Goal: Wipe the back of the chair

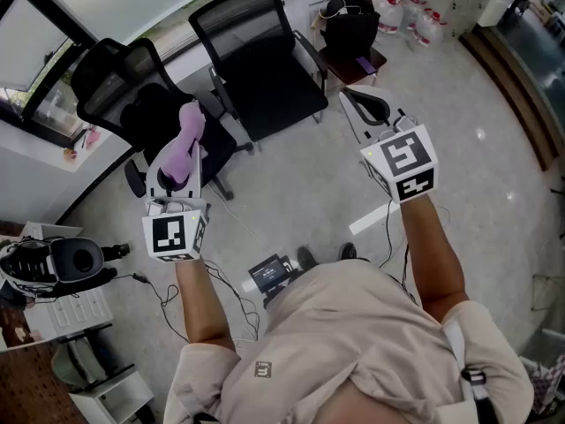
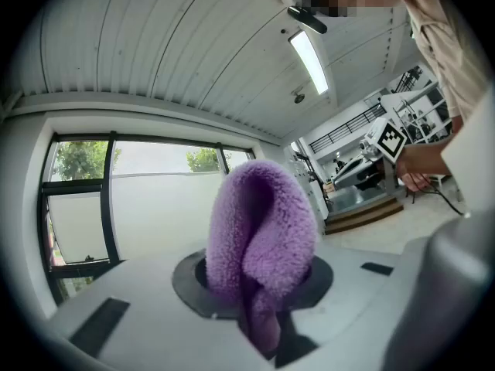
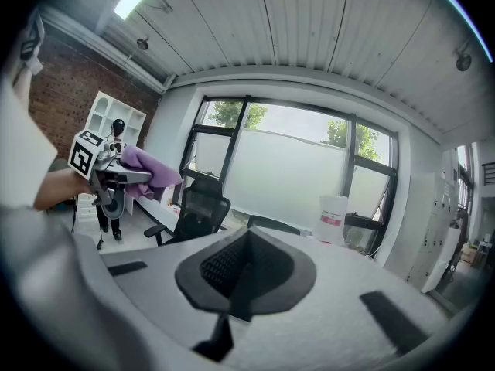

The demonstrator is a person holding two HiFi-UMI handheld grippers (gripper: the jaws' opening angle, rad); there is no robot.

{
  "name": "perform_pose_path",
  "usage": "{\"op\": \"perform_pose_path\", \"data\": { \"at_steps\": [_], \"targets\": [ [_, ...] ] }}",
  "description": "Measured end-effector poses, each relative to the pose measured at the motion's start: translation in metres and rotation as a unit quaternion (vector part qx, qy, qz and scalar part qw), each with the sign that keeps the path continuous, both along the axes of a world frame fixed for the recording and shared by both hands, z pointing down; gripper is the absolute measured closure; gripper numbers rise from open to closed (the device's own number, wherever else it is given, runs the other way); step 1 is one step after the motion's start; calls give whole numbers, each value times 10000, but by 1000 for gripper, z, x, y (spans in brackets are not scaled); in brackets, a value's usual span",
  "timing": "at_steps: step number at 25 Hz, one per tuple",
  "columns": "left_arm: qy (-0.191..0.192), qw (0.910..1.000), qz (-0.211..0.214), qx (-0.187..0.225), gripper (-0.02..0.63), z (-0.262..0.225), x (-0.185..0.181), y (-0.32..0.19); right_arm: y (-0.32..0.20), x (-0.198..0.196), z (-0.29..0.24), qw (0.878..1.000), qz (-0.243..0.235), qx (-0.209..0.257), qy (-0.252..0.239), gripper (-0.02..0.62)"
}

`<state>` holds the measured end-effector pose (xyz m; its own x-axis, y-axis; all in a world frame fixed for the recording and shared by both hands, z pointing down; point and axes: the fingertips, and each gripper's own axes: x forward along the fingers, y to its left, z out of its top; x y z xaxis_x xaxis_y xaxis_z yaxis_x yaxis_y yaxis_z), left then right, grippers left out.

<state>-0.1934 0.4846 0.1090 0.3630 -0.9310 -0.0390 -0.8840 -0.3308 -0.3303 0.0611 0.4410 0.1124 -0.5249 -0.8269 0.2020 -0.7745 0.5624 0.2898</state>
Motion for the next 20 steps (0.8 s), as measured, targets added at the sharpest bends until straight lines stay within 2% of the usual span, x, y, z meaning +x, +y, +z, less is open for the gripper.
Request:
{"op": "perform_pose_path", "data": {
  "at_steps": [8, 20],
  "targets": [
    [27, 10000, 25, 2, 529, 0, -7, -8, -5, -11, 3, 10000, 17, -29, 23, 604],
    [124, 9993, 299, 172, 529, -11, -5, -53, -41, -37, 14, 9999, 114, -75, 82, 603]
  ]
}}
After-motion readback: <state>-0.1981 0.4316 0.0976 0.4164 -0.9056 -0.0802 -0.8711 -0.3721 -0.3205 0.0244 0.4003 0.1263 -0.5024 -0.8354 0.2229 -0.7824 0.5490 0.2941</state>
